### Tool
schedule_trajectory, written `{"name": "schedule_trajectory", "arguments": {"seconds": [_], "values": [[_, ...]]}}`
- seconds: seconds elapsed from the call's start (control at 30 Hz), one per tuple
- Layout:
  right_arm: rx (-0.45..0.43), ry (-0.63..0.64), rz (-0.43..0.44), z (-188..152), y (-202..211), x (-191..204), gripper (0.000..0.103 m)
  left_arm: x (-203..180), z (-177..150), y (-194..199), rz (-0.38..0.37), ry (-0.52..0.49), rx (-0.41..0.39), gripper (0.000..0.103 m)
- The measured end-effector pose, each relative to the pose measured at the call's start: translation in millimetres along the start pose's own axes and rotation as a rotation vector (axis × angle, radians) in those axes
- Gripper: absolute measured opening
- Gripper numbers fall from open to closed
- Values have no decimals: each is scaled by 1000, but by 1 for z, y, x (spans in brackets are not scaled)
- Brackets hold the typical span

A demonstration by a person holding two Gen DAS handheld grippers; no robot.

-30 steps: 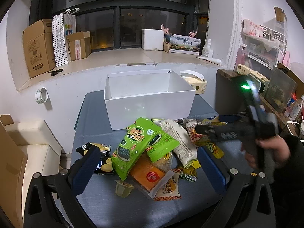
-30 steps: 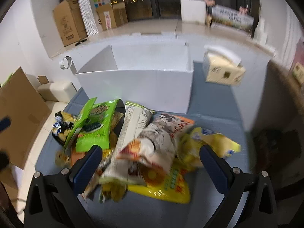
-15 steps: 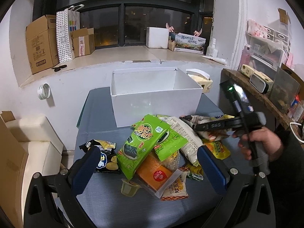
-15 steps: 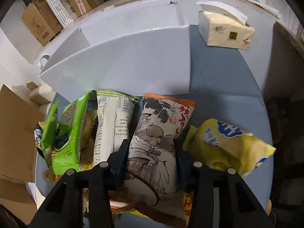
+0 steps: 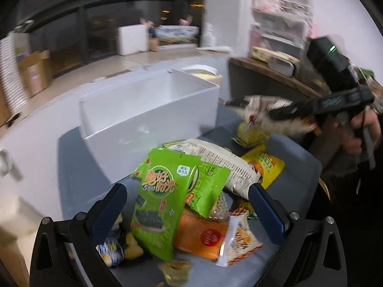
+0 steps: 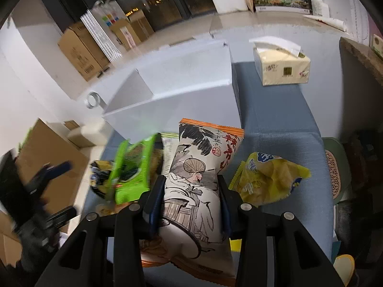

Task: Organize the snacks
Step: 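Grasp the white ink-drawing print snack bag with the right tool and lift, then grasp the green seaweed bag with the left tool while the right tool carries its bag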

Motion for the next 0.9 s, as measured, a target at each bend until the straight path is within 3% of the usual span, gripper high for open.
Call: {"name": "schedule_trajectory", "arguments": {"seconds": [0.27,0.37,0.53,0.6,0.7,0.9], "values": [[-62,9,18,-11,34,8,44,36,8,-38,-172,50,100,103],[-65,13,22,-14,38,8,44,37,7,-53,-140,28,120,103],[-67,15,45,-18,41,12,44,40,-2,-79,-150,35,204,101],[-69,22,48,-18,42,13,44,44,-3,-81,-152,56,199,71],[-71,22,49,-19,43,13,44,45,-1,-77,-147,89,191,71],[-87,27,45,-19,47,15,44,35,26,-35,-124,104,27,71]]}}
Point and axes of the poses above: each gripper's, at about its wrist camera, not at the fingertips, and y roughly against the way its jaws point, x to its left, z to its top, the point moved 5 cm from there along -y, roughly the way its jaws point, and after that the axes turned 5 degrees about y, right-handed, at the moved point
